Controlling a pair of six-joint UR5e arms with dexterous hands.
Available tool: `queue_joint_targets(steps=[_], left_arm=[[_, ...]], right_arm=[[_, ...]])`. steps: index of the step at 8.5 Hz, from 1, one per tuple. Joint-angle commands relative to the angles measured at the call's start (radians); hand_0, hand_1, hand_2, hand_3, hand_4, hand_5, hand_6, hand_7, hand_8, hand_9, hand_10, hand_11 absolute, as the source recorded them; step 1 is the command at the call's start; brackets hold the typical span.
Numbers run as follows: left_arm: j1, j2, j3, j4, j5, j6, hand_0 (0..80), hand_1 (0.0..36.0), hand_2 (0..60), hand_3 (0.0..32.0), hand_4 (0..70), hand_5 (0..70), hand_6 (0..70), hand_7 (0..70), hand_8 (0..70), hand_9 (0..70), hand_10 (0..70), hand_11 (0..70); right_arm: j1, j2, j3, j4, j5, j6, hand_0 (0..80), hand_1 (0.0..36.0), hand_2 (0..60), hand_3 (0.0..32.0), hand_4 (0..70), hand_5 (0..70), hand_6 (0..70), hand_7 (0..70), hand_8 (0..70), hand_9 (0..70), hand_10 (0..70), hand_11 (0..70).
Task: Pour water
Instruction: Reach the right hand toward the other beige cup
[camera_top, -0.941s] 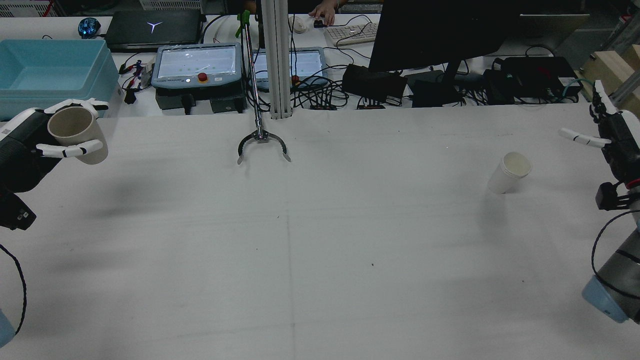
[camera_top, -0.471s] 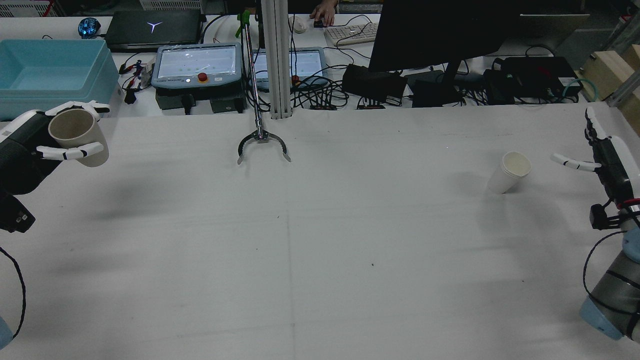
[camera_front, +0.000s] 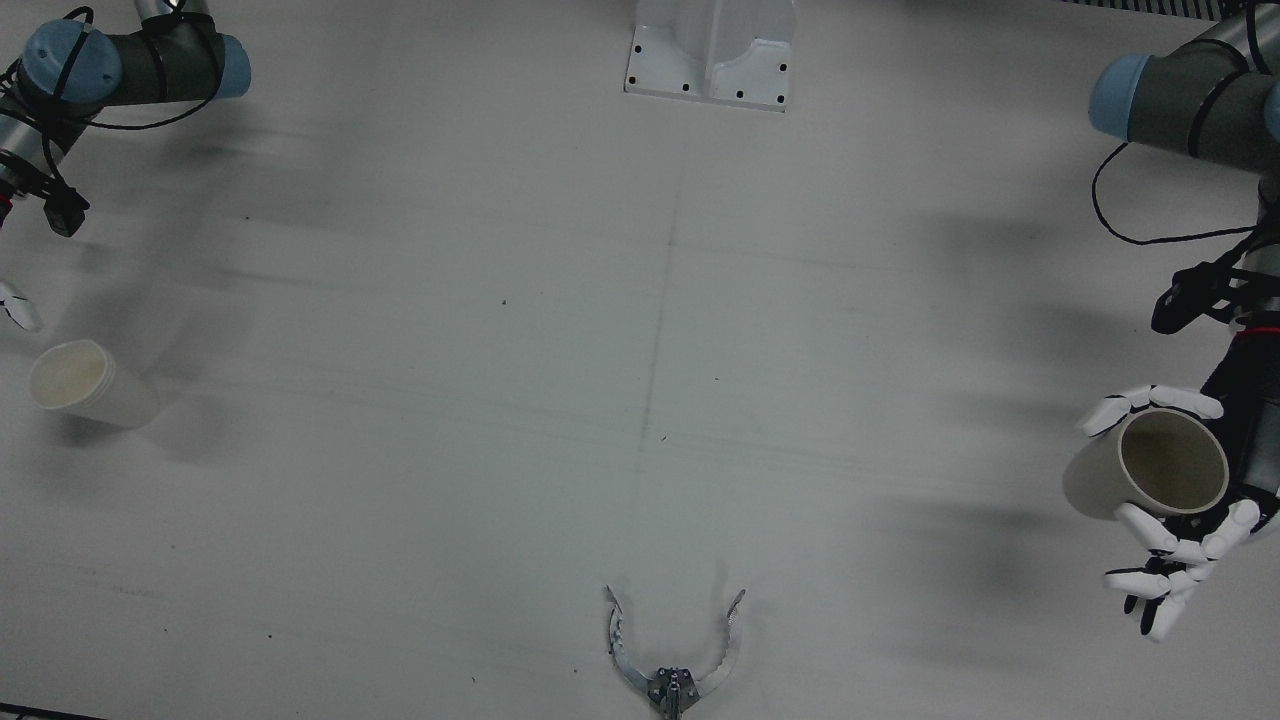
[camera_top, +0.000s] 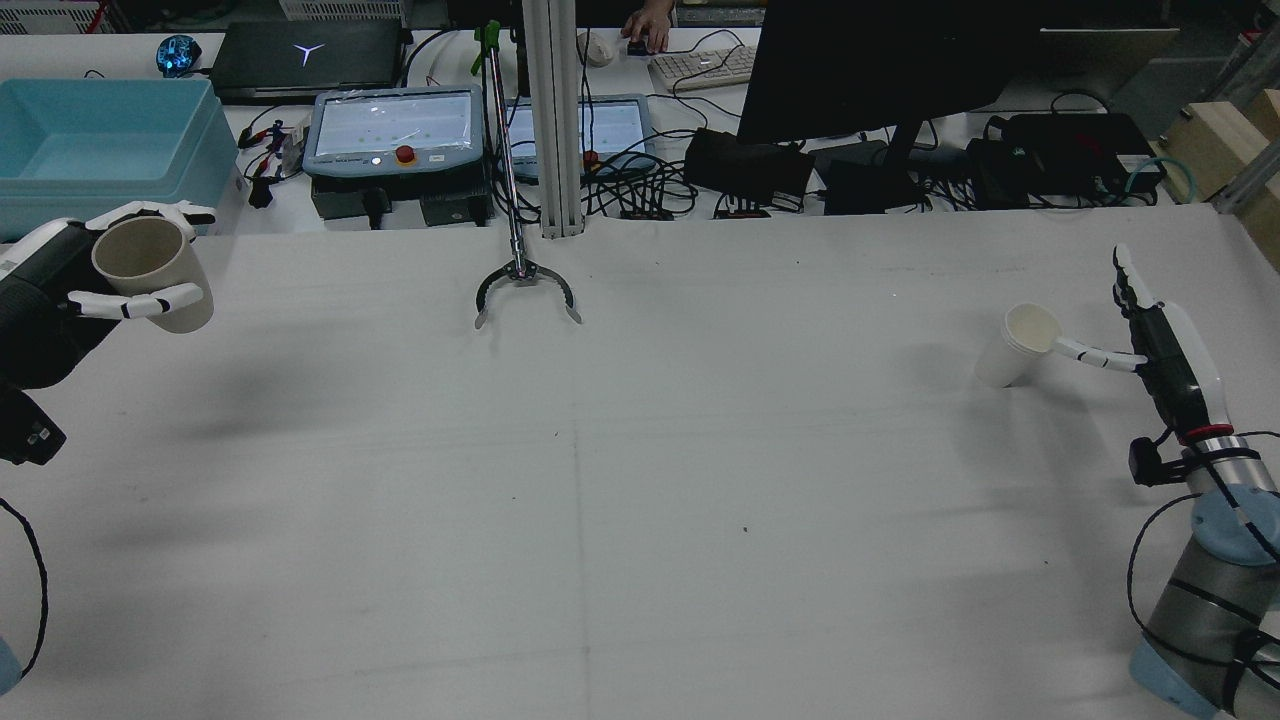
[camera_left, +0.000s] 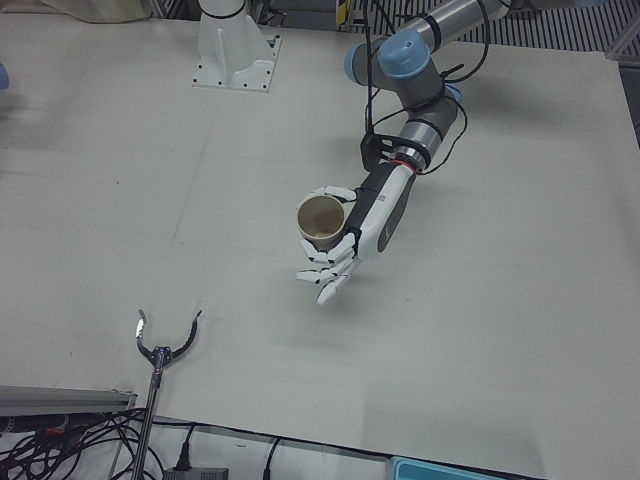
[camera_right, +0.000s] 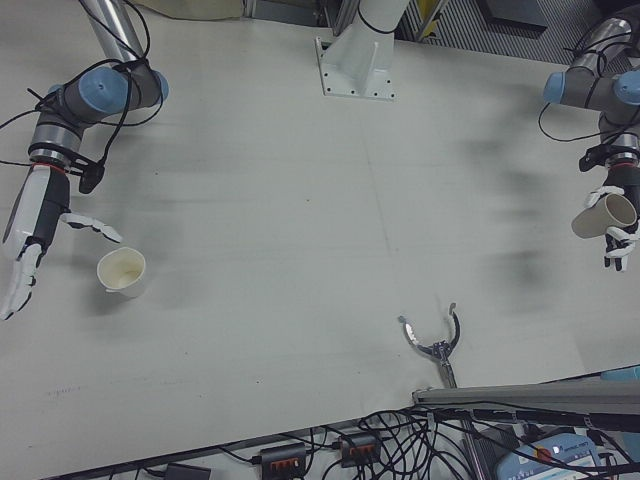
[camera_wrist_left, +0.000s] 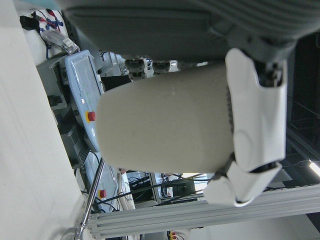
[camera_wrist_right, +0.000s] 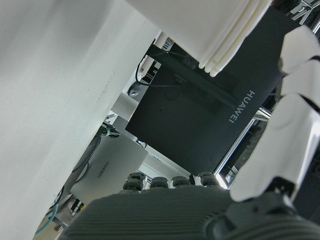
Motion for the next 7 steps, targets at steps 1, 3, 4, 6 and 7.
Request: queue_joint_targets(steps=[1,3,4,6,7], left_arm=[[0.000,0.006,0.000,0.000,0.000,-0.001,52.3,36.0,60.0,0.0,25.1,70.0,13.7,30.7,4.1,9.5,5.2,10.4],[0.001,0.010,0.002,0.000,0.000,-0.001,52.3,36.0,60.0,0.0,25.0,70.0,13.9,30.6,4.4,9.9,5.4,10.6],[0.000,0.012,0.002,0.000,0.000,-0.001,52.6,36.0,60.0,0.0,25.1,70.0,14.0,30.9,4.6,10.2,5.5,10.9],[0.003,0.010,0.003,0.000,0.000,-0.001,52.6,36.0,60.0,0.0,25.3,70.0,14.0,30.8,4.8,10.3,5.5,10.9],[0.004,0.010,0.003,0.000,0.000,0.001,52.6,36.0,60.0,0.0,25.3,70.0,14.0,30.7,4.8,10.3,5.5,10.8]], right_arm=[[-0.072,-0.004,-0.001,0.002,0.043,0.009,43.8,14.2,16.9,0.0,0.0,0.0,0.0,0.0,0.0,1.8,2.9,5.9],[-0.102,0.002,-0.010,0.003,0.043,0.029,43.3,14.2,18.0,0.0,0.0,0.0,0.0,0.0,0.0,1.8,2.8,5.7],[-0.111,0.002,-0.013,0.000,0.033,0.099,43.4,14.3,19.0,0.0,0.0,0.0,0.0,0.0,0.0,1.9,2.7,5.6],[-0.147,-0.003,-0.053,-0.014,0.025,0.291,43.1,14.4,20.5,0.0,0.0,0.0,0.0,0.0,0.0,1.8,2.1,4.6],[-0.163,-0.007,-0.053,-0.014,0.024,0.313,42.9,14.2,21.1,0.0,0.0,0.0,0.0,0.0,0.0,1.4,1.8,4.1]])
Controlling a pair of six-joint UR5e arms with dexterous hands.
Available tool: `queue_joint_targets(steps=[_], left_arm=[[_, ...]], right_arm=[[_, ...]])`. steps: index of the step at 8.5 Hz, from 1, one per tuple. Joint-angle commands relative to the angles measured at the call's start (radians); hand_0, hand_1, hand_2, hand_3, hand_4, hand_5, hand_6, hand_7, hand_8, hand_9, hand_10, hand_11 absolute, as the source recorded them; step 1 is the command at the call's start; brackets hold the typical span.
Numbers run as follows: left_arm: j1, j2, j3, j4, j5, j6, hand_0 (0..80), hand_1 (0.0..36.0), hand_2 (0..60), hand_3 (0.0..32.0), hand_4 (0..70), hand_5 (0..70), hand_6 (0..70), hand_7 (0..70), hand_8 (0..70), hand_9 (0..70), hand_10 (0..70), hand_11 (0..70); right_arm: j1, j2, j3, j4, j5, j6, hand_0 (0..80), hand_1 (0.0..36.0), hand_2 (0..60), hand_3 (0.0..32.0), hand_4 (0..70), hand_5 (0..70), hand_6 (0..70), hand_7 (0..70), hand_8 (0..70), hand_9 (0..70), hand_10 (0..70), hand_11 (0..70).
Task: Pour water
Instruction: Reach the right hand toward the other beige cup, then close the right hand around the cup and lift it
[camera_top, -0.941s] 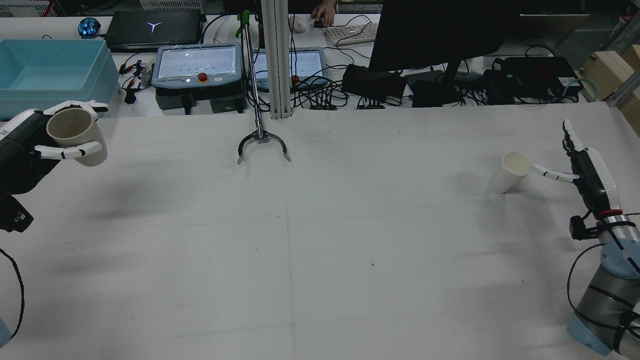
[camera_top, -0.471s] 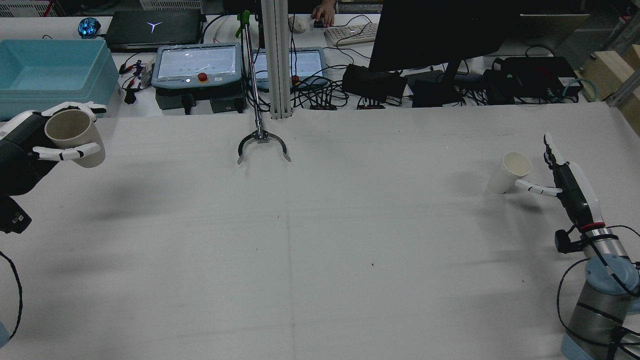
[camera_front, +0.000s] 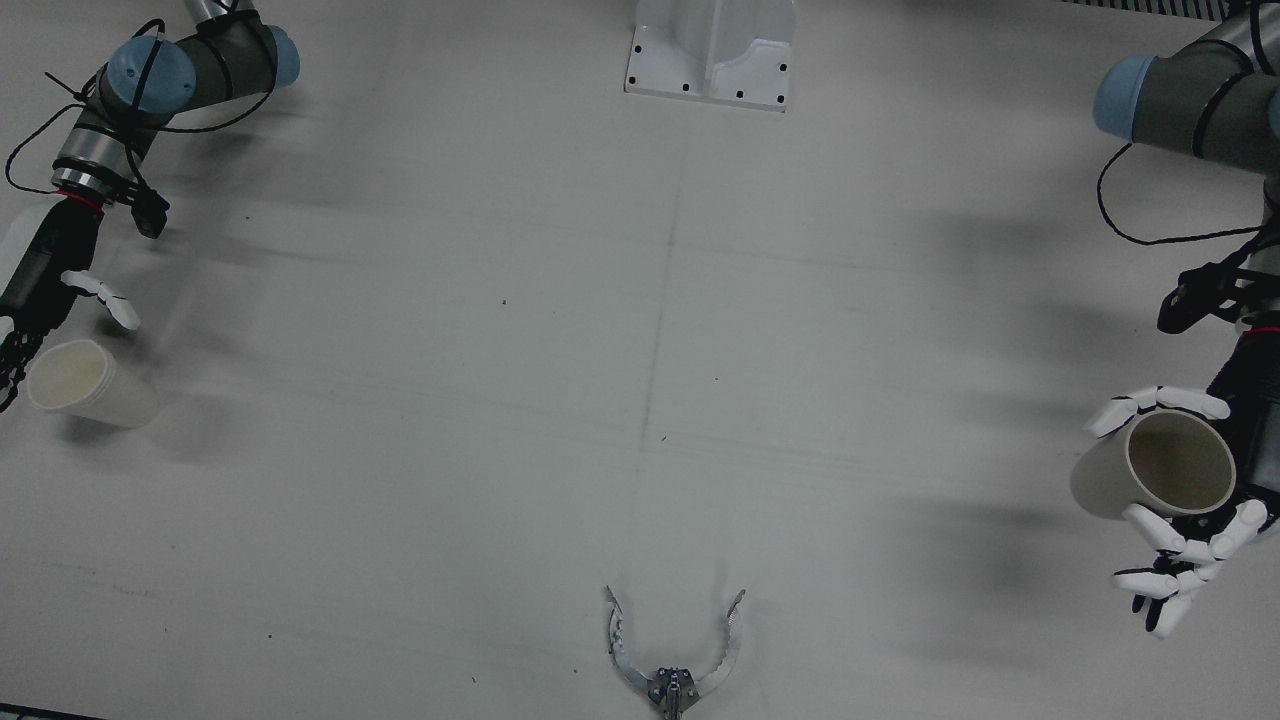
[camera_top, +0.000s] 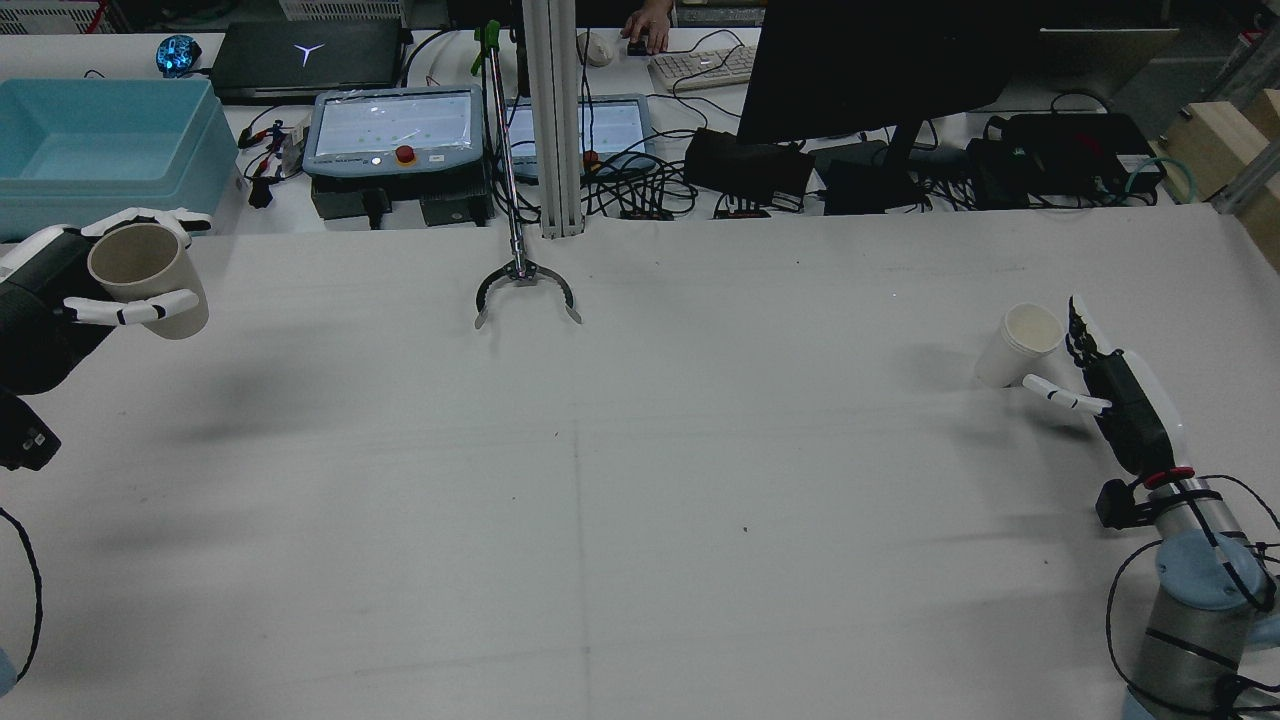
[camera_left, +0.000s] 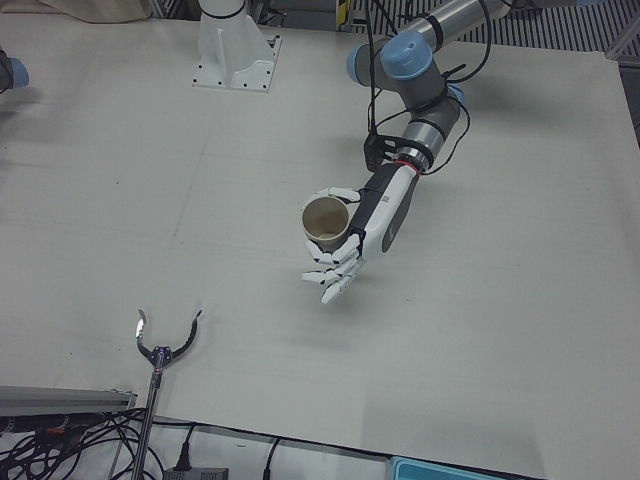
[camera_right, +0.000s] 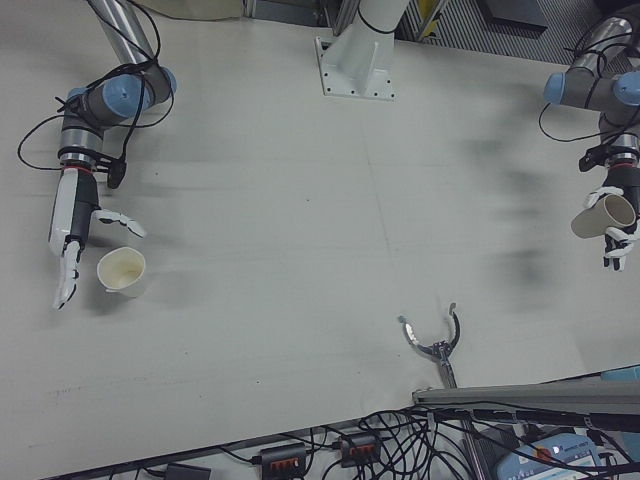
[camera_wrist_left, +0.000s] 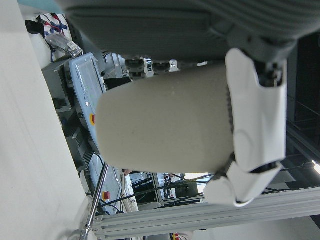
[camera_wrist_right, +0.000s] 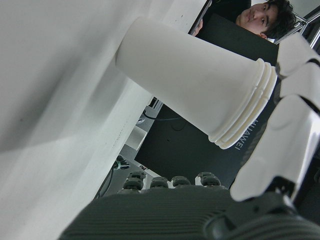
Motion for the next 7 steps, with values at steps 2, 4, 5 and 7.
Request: queue_joint_targets(steps=[2,4,5,7], left_arm=[[0.000,0.003,-0.004,0.000,0.000,0.000,52.6,36.0,60.0,0.0,25.4,70.0,14.1,30.8,4.8,10.4,5.5,10.8],[0.001,0.003,-0.005,0.000,0.000,0.002,52.8,36.0,60.0,0.0,25.3,70.0,14.0,30.5,4.6,10.2,5.4,10.6],[0.006,0.003,-0.004,0.002,0.000,0.002,52.6,36.0,60.0,0.0,25.2,70.0,14.0,30.6,4.7,10.2,5.4,10.6],[0.015,0.004,0.001,0.003,0.000,0.002,52.8,36.0,60.0,0.0,25.1,70.0,13.9,30.5,4.6,10.2,5.4,10.6]], right_arm=[[-0.011,-0.004,0.007,-0.033,-0.026,0.152,43.0,13.7,19.6,0.0,0.0,0.0,0.0,0.0,0.0,0.1,0.7,2.5],[0.039,-0.011,0.062,-0.072,-0.026,0.144,45.9,15.5,19.2,0.0,0.9,0.0,0.0,0.0,0.0,0.0,0.0,1.5],[0.027,-0.011,0.035,-0.072,-0.025,0.136,46.0,15.8,19.6,0.0,0.3,0.0,0.0,0.0,0.0,0.0,0.4,2.3],[0.029,0.024,0.014,-0.070,-0.026,0.124,45.4,15.1,20.3,0.0,0.4,0.0,0.0,0.0,0.0,0.9,1.4,3.7]])
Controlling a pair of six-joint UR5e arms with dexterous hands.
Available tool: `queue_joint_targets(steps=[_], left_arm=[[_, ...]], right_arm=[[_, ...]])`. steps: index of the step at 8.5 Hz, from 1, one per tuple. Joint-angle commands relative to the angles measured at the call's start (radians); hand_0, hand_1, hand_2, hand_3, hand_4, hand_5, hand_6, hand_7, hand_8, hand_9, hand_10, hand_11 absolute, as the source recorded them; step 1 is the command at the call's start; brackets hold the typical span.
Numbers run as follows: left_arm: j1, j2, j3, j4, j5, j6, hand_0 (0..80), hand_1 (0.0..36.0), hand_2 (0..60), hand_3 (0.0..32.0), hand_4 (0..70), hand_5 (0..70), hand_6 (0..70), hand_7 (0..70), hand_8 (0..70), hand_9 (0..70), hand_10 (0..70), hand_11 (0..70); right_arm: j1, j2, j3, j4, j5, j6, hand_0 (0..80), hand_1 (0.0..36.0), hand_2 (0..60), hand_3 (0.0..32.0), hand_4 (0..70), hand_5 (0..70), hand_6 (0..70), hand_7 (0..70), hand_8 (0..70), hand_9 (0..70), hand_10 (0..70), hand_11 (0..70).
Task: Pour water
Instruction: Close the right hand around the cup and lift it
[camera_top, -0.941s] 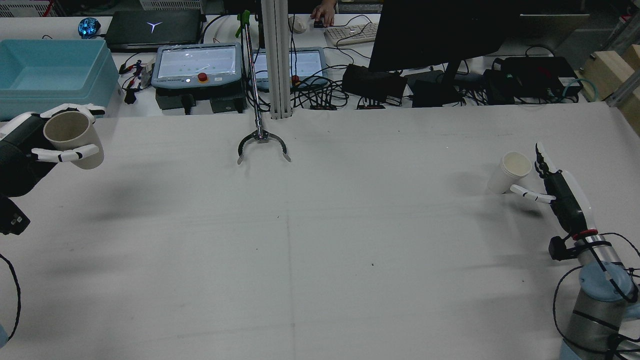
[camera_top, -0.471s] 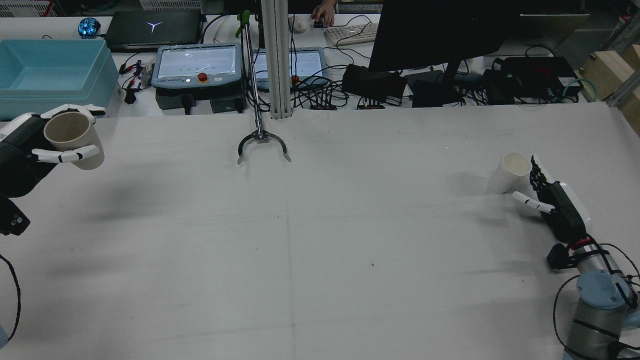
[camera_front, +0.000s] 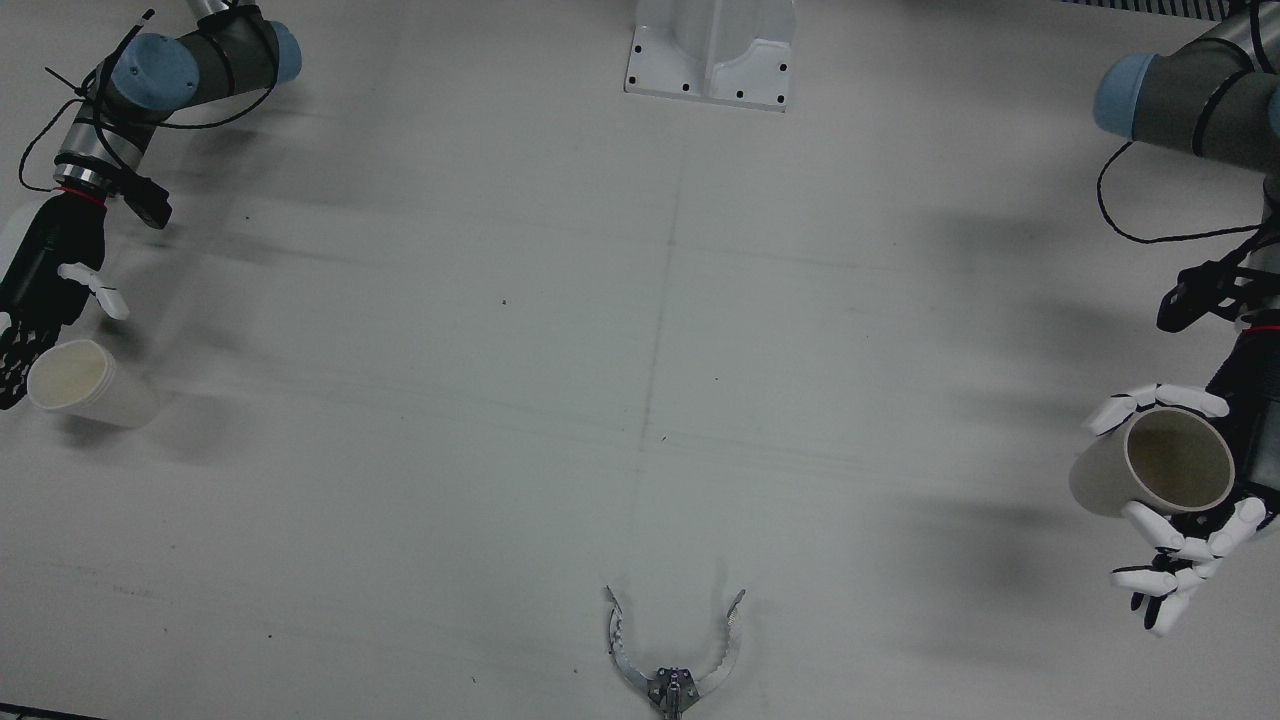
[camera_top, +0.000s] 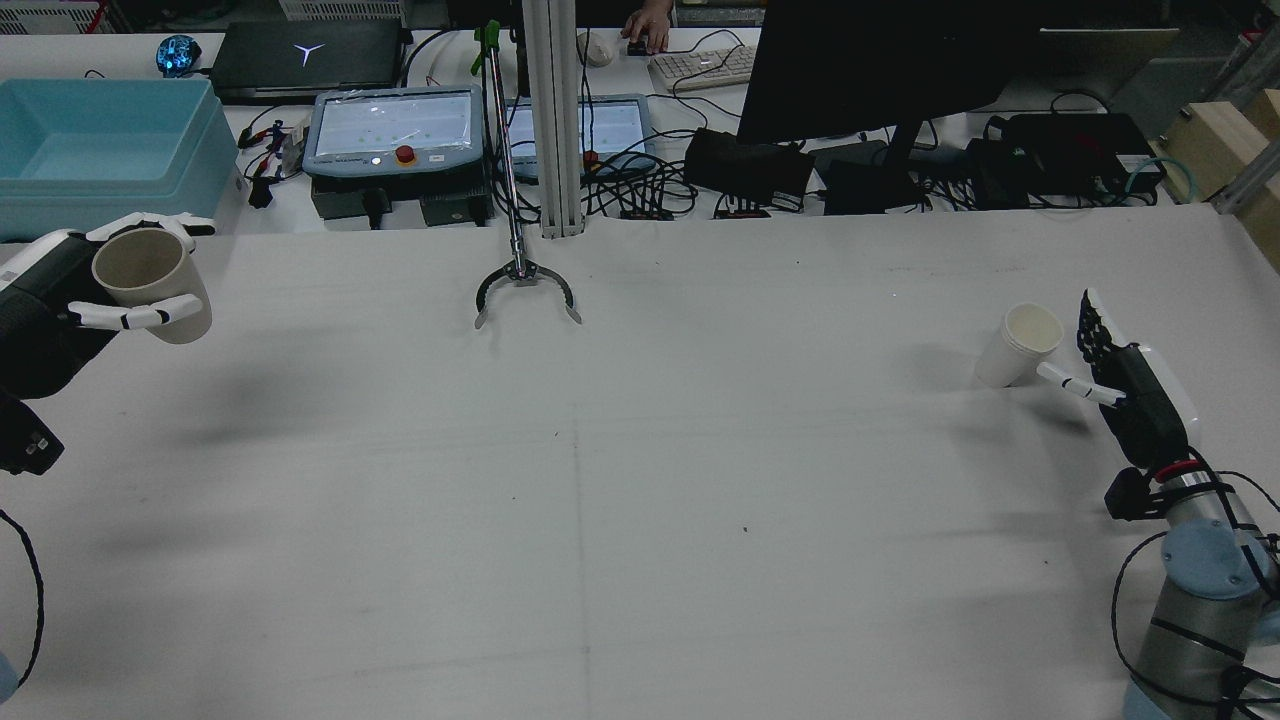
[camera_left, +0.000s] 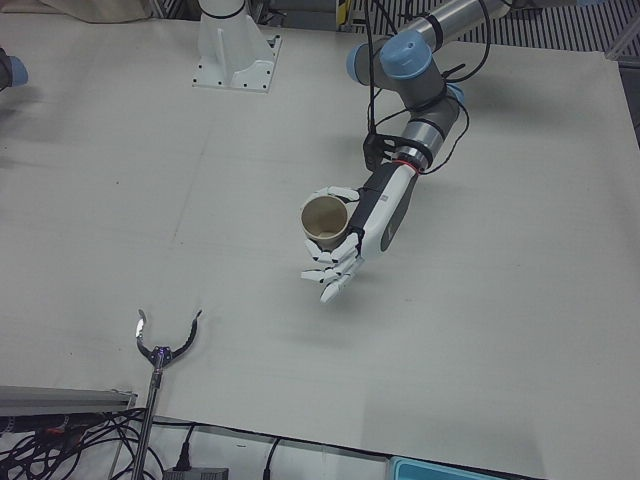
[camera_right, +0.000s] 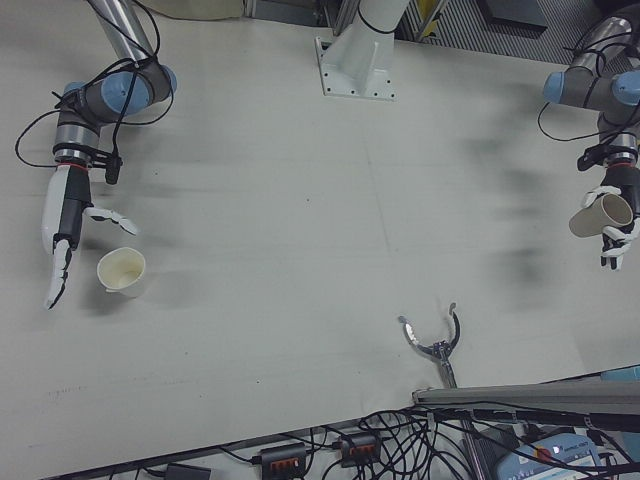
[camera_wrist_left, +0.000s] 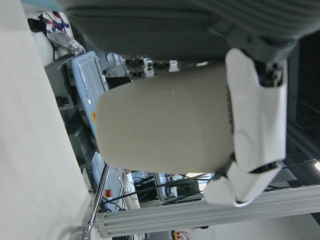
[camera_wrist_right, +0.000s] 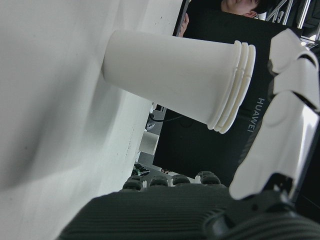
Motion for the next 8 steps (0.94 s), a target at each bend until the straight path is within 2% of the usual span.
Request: queue_joint_targets(steps=[1,5,8], left_arm=[[0.006,0.002,0.004,0.001,0.000,-0.001,52.6,36.0,60.0,0.0,25.1,70.0,13.8,30.4,4.7,10.3,5.4,10.7],[0.007,0.002,0.009,0.000,0.000,-0.001,52.6,36.0,60.0,0.0,24.9,70.0,13.8,30.1,4.7,10.2,5.6,10.9],[0.007,0.018,0.006,-0.005,-0.002,-0.001,52.7,36.0,60.0,0.0,25.0,70.0,13.6,30.0,4.7,10.2,5.6,10.9]], right_arm=[[0.014,0.043,-0.020,0.001,-0.001,-0.022,45.0,14.8,20.6,0.0,0.5,0.0,0.0,0.0,0.0,1.2,1.8,4.2],[0.030,0.069,-0.040,0.000,-0.001,-0.042,44.4,14.6,21.4,0.0,1.4,0.0,0.0,0.0,0.0,1.5,1.9,4.2],[0.033,0.146,-0.114,0.001,-0.001,-0.050,44.7,14.9,22.2,0.0,1.7,0.0,0.0,0.0,0.0,2.0,2.1,4.6]])
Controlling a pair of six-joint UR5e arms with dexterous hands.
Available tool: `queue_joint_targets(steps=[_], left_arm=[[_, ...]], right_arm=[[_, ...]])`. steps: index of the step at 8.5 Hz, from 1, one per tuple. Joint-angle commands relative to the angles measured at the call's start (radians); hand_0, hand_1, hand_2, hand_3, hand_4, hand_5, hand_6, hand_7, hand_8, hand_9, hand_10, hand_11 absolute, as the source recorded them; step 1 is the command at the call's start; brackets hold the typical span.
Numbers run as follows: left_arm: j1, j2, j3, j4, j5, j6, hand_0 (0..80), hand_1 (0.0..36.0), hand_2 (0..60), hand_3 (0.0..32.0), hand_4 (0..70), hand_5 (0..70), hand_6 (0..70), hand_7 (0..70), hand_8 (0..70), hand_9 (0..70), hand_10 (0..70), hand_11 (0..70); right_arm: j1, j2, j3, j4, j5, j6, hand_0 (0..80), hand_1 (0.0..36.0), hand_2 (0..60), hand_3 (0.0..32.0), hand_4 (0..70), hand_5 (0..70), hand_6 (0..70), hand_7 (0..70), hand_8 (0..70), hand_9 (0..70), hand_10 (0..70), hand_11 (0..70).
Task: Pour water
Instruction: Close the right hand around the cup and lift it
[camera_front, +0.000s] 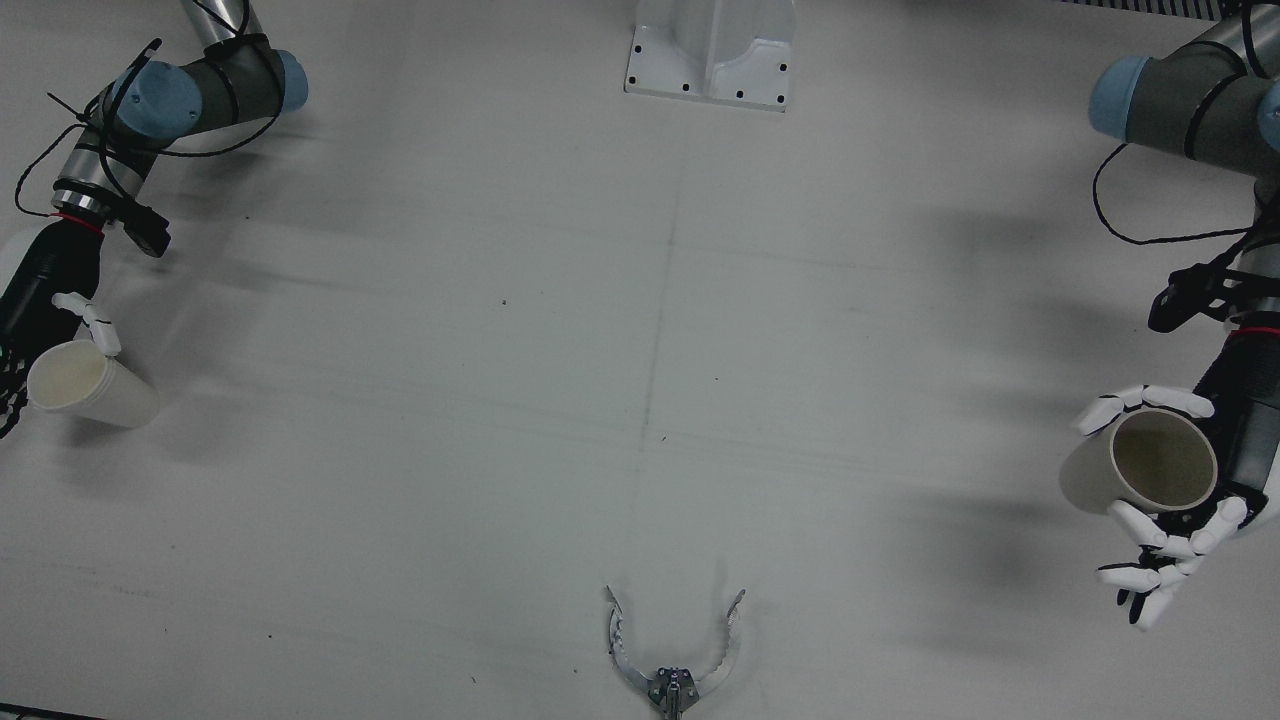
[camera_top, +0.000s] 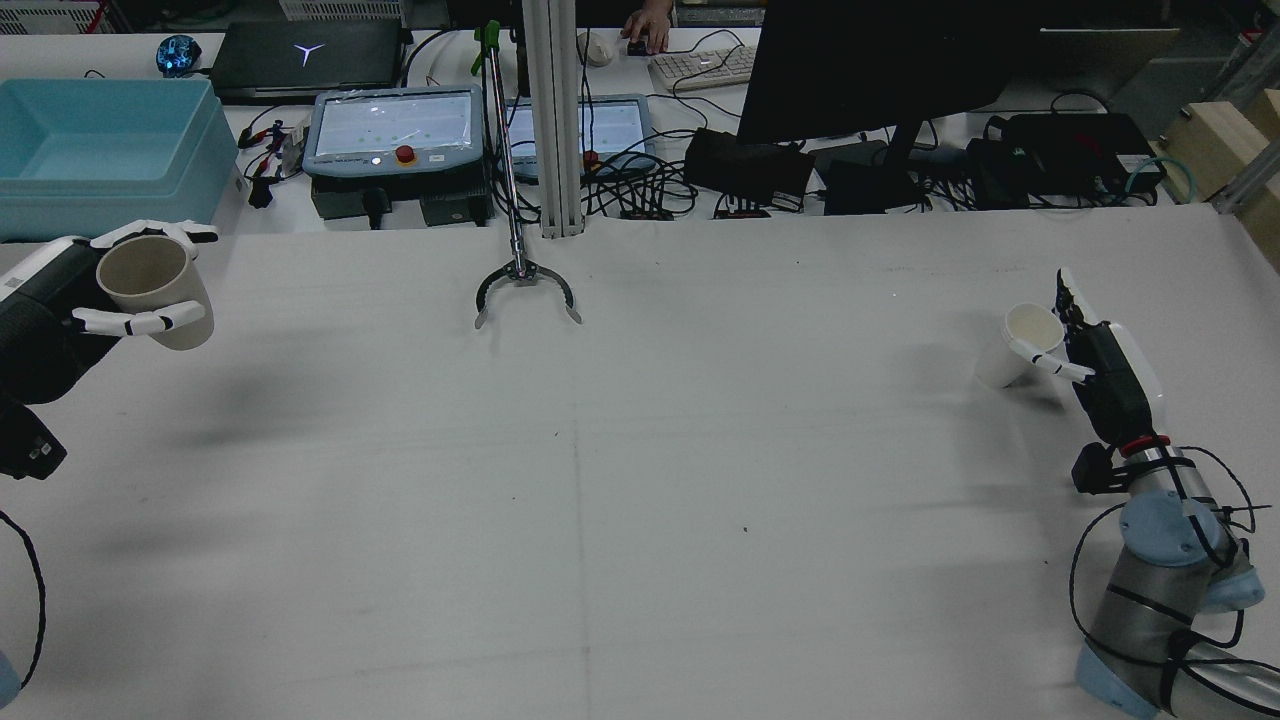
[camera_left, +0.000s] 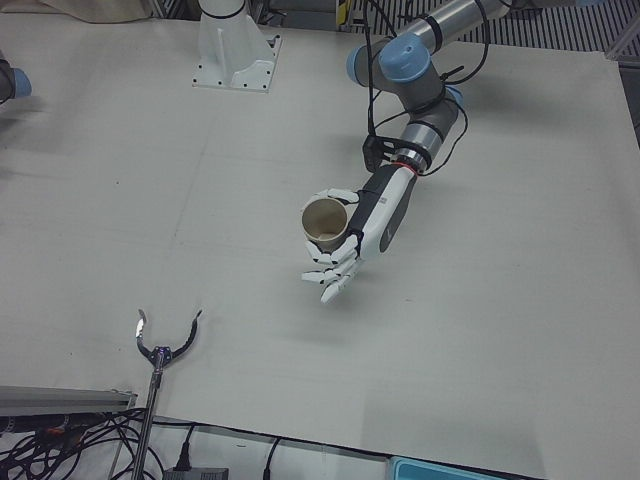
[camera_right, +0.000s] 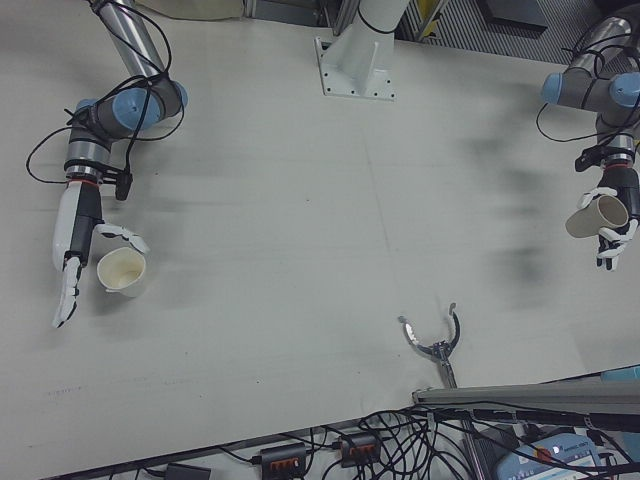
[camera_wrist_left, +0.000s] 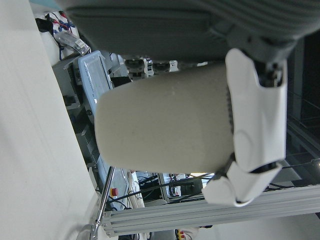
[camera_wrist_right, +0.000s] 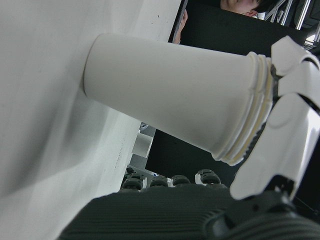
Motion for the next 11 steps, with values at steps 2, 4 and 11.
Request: queue_joint_targets(steps=[2,4,11], left_arm=[[0.000,0.034,-0.001,-0.018,-0.001,0.000,52.5,36.0,60.0,0.0,24.8,70.0,13.5,29.7,4.6,10.2,5.5,10.9],[0.001,0.034,0.004,-0.020,-0.001,0.001,52.6,36.0,60.0,0.0,24.8,70.0,13.5,29.7,4.7,10.3,5.6,11.0],[0.001,0.043,0.004,-0.026,-0.001,0.001,52.7,36.0,60.0,0.0,24.6,70.0,13.3,29.4,4.6,10.2,5.7,11.0]], right_arm=[[0.003,0.052,-0.037,0.001,0.000,-0.015,44.7,15.0,22.3,0.0,2.1,0.0,0.0,0.0,0.0,2.2,2.2,4.7],[0.000,0.052,-0.037,0.001,0.000,-0.018,45.1,15.2,22.7,0.0,2.2,0.0,0.0,0.0,0.0,2.3,2.3,4.8],[-0.037,0.052,-0.037,0.001,0.002,-0.026,48.8,20.6,25.4,0.0,9.0,12.2,1.7,3.4,1.3,4.0,3.4,6.7]])
